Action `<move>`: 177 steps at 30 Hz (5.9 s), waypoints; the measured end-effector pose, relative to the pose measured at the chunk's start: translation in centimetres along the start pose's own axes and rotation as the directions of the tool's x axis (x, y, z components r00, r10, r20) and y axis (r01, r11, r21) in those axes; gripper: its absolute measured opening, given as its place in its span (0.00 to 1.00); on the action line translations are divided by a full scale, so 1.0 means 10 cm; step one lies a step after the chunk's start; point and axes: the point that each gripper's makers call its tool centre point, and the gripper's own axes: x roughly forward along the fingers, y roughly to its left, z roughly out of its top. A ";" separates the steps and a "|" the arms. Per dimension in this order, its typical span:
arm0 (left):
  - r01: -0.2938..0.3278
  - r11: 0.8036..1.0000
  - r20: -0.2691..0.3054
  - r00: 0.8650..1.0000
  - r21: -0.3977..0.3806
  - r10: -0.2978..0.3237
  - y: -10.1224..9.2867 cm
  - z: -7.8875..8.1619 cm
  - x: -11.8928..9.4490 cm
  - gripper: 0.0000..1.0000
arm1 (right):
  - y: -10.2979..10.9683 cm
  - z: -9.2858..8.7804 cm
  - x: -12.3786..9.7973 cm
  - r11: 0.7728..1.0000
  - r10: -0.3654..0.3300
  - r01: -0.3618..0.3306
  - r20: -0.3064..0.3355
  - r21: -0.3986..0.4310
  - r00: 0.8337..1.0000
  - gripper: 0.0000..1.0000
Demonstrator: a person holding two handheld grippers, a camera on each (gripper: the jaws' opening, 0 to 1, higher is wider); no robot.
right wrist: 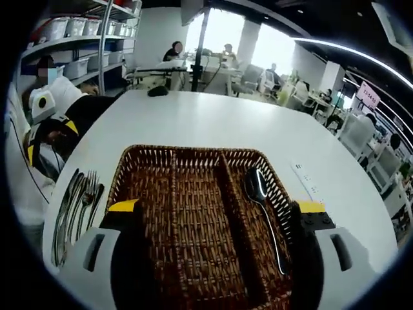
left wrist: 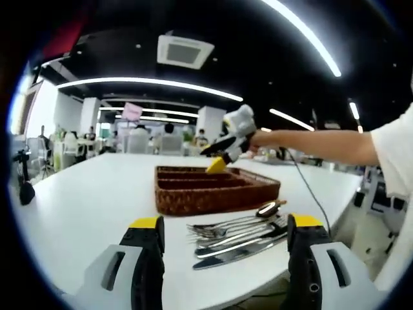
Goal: Arrange the knives, forks, and spoons in their matching storage slots by inserting each utensil handle-first until every utensil is classified and aligned in the correct compartment
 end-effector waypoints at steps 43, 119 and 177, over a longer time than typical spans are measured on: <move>0.041 0.999 -0.029 0.999 0.006 -0.041 -0.25 -0.12 -0.11 0.77 | 0.70 -0.30 -0.46 0.995 -0.038 0.029 0.104 0.095 0.994 0.95; 0.208 0.975 -0.108 0.974 0.080 -0.199 -0.35 -0.24 0.43 0.62 | 1.66 -0.67 -1.15 0.955 -0.195 0.106 0.320 0.276 0.927 0.91; 0.493 0.861 -0.467 0.795 0.125 -0.387 -0.34 -0.56 1.39 0.33 | 2.20 -1.11 -1.73 0.865 -0.403 0.198 0.402 0.462 0.822 0.89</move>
